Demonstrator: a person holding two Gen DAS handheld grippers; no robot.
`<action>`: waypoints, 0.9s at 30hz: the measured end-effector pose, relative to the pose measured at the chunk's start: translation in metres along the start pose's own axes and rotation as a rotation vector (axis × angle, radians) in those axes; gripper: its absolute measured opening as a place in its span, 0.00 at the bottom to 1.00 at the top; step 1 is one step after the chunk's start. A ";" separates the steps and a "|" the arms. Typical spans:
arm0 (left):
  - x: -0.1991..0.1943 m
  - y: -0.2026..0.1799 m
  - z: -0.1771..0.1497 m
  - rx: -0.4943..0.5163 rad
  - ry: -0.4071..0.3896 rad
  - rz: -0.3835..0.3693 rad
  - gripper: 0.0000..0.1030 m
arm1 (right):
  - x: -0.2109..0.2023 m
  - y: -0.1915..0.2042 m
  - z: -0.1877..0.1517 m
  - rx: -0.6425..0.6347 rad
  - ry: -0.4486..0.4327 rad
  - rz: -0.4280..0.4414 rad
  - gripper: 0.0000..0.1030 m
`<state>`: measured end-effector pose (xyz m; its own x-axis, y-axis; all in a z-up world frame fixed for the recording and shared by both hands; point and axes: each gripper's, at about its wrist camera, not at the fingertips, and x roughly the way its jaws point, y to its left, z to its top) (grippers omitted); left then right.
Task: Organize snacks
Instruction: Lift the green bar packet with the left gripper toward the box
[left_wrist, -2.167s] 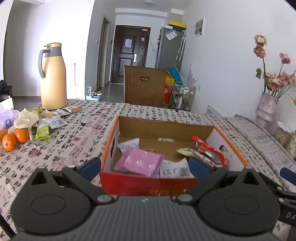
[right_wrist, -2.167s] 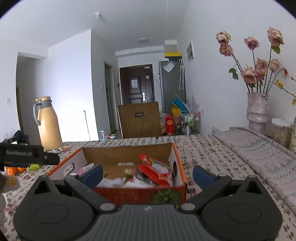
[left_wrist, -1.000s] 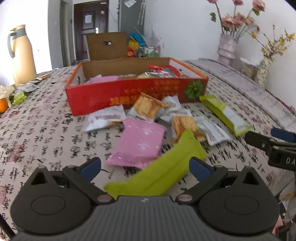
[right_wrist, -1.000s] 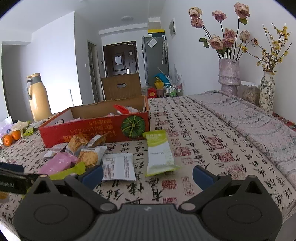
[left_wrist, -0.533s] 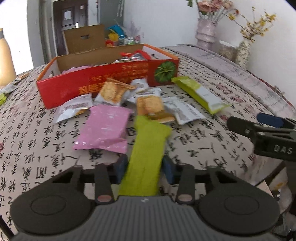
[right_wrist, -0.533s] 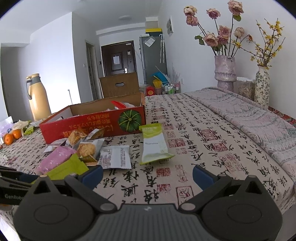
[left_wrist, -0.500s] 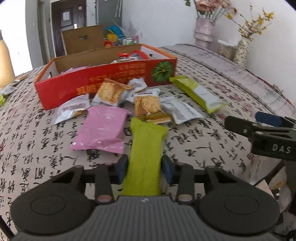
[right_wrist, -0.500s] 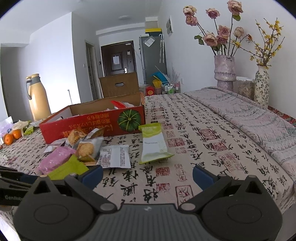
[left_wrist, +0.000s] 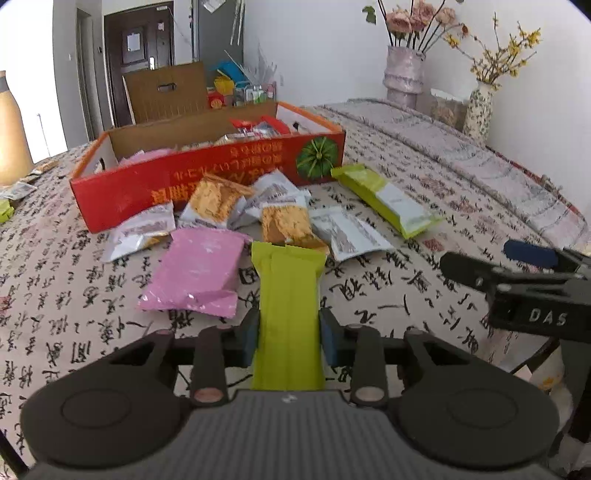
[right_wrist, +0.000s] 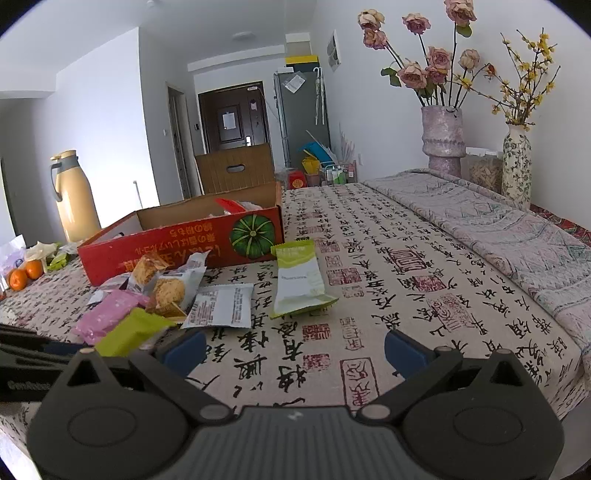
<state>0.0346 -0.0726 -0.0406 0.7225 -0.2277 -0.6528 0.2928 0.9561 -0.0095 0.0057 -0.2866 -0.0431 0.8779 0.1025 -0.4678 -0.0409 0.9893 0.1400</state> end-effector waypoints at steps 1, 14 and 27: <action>-0.002 0.000 0.001 -0.001 -0.006 -0.001 0.33 | 0.000 0.000 0.000 -0.001 0.000 0.001 1.00; -0.024 0.023 0.029 -0.068 -0.108 0.008 0.33 | 0.010 0.010 0.010 -0.031 -0.005 0.005 1.00; -0.022 0.048 0.053 -0.126 -0.161 0.048 0.33 | 0.041 0.034 0.038 -0.112 -0.018 0.060 0.91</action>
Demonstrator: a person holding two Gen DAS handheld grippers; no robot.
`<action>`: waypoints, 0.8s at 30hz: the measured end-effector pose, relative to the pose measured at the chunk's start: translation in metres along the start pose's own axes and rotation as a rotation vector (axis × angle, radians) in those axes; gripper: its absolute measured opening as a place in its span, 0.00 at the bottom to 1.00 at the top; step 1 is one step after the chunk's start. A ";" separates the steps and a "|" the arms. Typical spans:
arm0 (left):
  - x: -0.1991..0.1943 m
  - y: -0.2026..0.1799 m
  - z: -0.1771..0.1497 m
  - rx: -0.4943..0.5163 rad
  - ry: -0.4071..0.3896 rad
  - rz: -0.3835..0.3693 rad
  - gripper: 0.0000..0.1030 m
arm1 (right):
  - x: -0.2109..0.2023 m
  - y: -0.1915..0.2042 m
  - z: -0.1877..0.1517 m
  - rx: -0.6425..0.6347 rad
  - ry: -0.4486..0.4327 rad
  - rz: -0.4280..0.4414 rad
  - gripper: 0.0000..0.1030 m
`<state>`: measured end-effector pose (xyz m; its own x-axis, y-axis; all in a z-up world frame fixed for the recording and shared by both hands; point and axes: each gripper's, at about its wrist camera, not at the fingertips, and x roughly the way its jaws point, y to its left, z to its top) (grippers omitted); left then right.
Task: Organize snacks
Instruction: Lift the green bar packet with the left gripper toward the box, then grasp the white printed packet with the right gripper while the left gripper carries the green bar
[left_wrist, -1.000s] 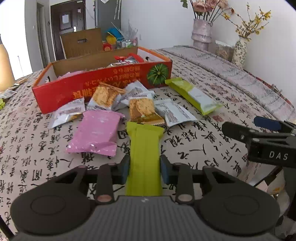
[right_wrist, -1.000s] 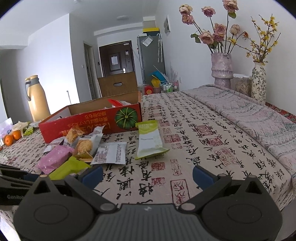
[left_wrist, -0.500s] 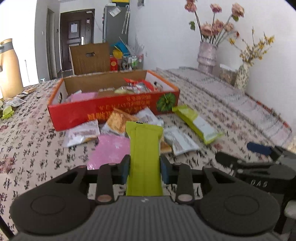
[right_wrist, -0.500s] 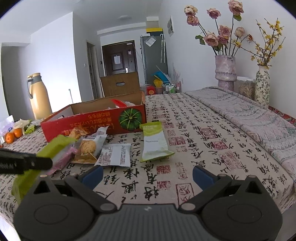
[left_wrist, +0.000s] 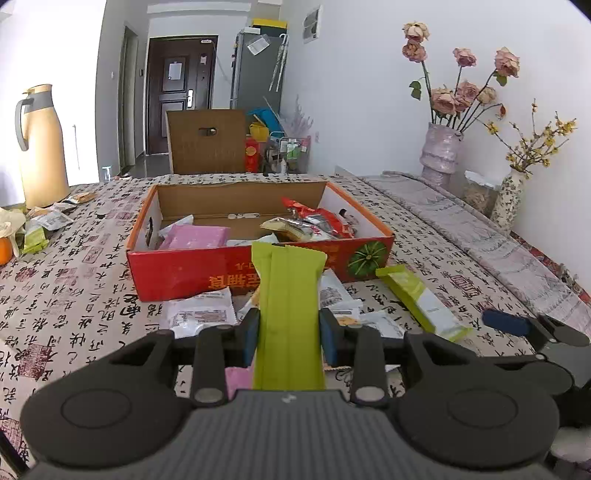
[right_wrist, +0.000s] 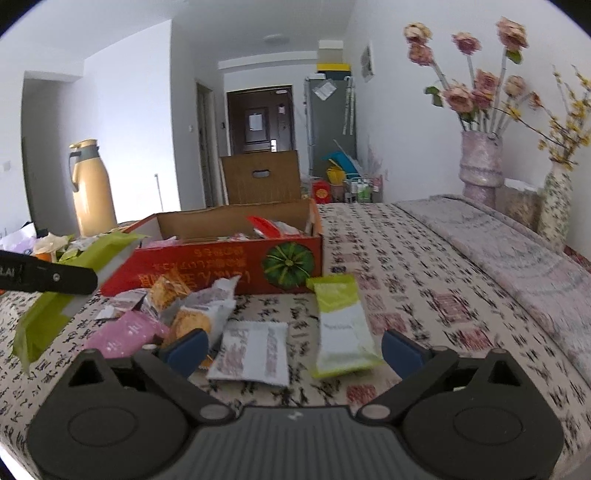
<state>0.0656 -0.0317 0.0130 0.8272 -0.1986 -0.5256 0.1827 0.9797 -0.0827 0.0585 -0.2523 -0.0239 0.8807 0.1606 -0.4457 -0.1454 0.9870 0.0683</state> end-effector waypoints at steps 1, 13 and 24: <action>0.001 0.001 0.001 -0.003 0.002 0.002 0.33 | 0.004 0.003 0.002 -0.009 0.003 0.008 0.87; 0.014 0.015 0.004 -0.024 0.008 0.010 0.33 | 0.060 0.023 0.010 -0.079 0.133 0.045 0.57; 0.024 0.023 0.004 -0.045 0.018 0.014 0.33 | 0.071 0.023 -0.001 -0.065 0.178 0.061 0.47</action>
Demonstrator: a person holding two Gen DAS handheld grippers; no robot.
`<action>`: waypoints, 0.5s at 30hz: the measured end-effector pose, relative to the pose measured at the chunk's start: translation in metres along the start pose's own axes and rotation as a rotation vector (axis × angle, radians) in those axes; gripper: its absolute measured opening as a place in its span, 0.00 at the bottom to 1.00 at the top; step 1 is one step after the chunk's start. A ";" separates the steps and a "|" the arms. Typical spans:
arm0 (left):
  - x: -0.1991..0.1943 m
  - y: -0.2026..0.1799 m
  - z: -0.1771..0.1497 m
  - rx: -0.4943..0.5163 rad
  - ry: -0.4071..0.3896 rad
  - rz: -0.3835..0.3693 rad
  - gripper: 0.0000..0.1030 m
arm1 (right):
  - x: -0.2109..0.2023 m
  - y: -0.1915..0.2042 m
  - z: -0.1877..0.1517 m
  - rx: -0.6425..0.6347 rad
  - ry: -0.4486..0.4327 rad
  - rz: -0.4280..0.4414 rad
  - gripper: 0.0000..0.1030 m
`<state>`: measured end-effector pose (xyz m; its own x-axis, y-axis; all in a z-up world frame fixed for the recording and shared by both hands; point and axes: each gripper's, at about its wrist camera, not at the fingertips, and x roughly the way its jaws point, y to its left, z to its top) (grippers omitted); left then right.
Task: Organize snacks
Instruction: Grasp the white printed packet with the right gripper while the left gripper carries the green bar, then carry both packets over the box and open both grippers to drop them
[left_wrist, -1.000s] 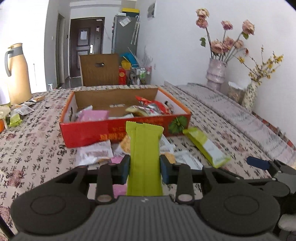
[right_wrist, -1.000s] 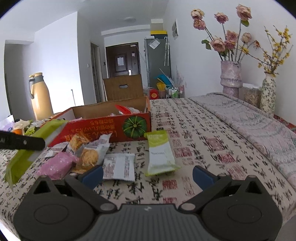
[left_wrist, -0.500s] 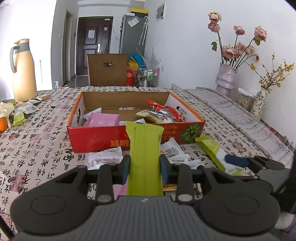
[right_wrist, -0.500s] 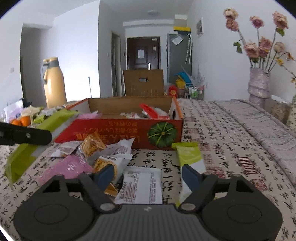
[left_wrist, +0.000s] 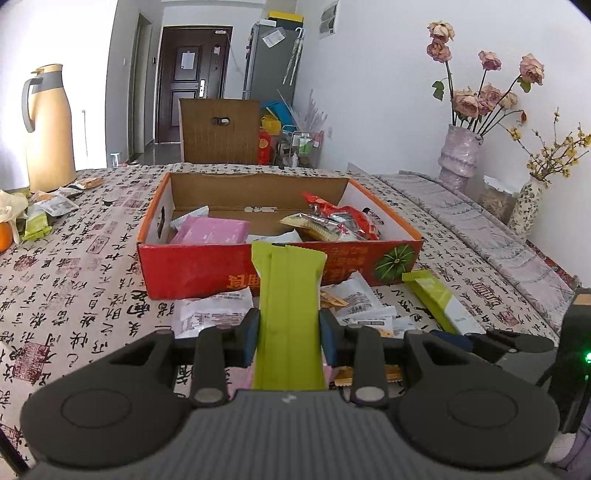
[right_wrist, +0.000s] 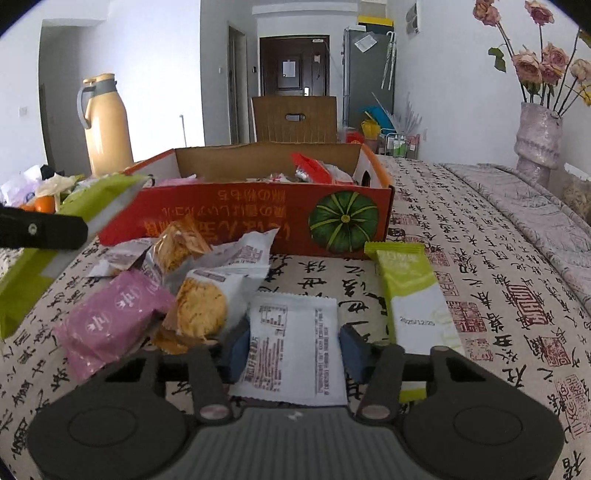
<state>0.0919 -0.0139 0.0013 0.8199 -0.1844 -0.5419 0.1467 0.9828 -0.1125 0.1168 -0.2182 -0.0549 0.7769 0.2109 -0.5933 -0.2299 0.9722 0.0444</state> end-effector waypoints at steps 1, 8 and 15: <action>0.000 0.001 0.000 -0.001 0.000 0.001 0.33 | -0.001 0.000 0.000 0.002 -0.008 0.000 0.43; 0.001 0.003 0.004 -0.007 -0.010 0.002 0.33 | -0.011 -0.005 0.005 0.019 -0.051 -0.004 0.40; 0.002 0.004 0.015 -0.008 -0.034 0.003 0.33 | -0.021 -0.008 0.017 0.020 -0.112 -0.014 0.40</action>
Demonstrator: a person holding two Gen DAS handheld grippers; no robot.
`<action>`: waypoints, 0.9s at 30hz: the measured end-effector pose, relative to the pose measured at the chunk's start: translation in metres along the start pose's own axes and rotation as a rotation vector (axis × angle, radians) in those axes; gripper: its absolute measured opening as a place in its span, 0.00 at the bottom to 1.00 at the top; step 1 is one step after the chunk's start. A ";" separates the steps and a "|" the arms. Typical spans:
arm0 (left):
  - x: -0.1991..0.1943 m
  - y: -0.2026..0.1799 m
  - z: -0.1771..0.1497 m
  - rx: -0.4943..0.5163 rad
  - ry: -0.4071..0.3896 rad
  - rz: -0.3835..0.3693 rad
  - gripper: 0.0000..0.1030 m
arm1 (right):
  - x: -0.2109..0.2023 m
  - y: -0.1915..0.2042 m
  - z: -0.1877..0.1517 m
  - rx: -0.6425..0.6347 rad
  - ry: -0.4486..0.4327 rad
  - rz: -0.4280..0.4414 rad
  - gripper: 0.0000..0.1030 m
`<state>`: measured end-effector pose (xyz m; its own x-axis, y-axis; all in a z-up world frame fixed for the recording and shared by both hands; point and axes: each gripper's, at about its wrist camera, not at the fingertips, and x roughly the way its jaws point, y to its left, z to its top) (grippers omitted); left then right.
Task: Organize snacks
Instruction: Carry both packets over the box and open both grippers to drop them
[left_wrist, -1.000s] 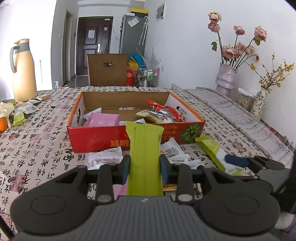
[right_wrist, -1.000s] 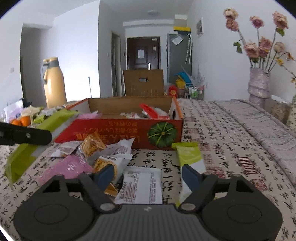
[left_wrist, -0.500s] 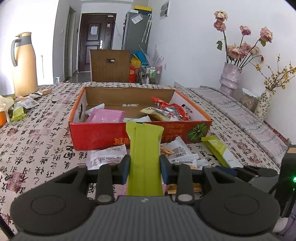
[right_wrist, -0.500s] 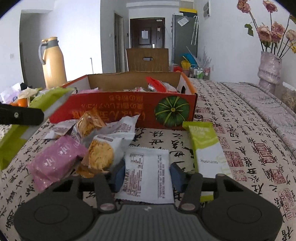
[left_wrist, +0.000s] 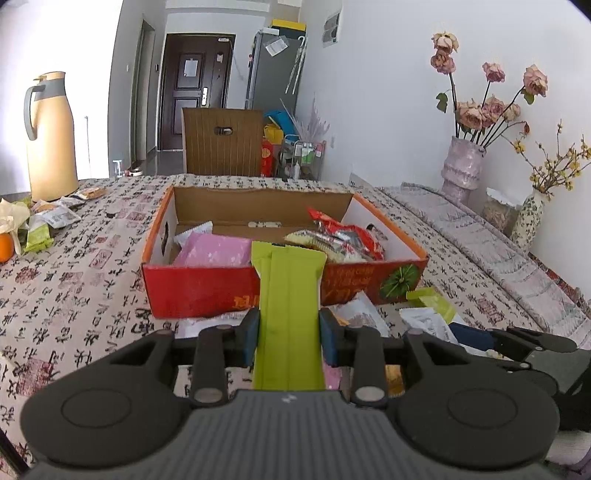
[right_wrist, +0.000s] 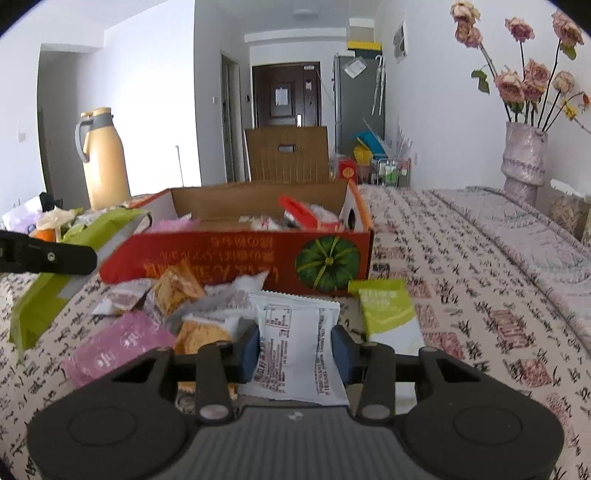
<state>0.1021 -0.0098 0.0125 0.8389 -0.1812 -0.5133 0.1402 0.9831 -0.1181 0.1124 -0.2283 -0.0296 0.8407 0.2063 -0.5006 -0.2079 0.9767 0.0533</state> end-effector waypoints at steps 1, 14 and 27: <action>0.000 0.000 0.002 0.000 -0.005 0.001 0.33 | -0.001 0.000 0.002 0.000 -0.009 0.000 0.40; 0.014 0.001 0.044 0.028 -0.084 0.036 0.33 | 0.010 0.007 0.055 -0.038 -0.124 0.015 0.40; 0.049 0.007 0.094 0.028 -0.106 0.071 0.33 | 0.048 0.017 0.104 -0.059 -0.169 0.035 0.40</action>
<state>0.1939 -0.0092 0.0665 0.8979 -0.1088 -0.4265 0.0917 0.9939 -0.0606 0.2013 -0.1958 0.0372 0.9035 0.2521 -0.3466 -0.2635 0.9645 0.0145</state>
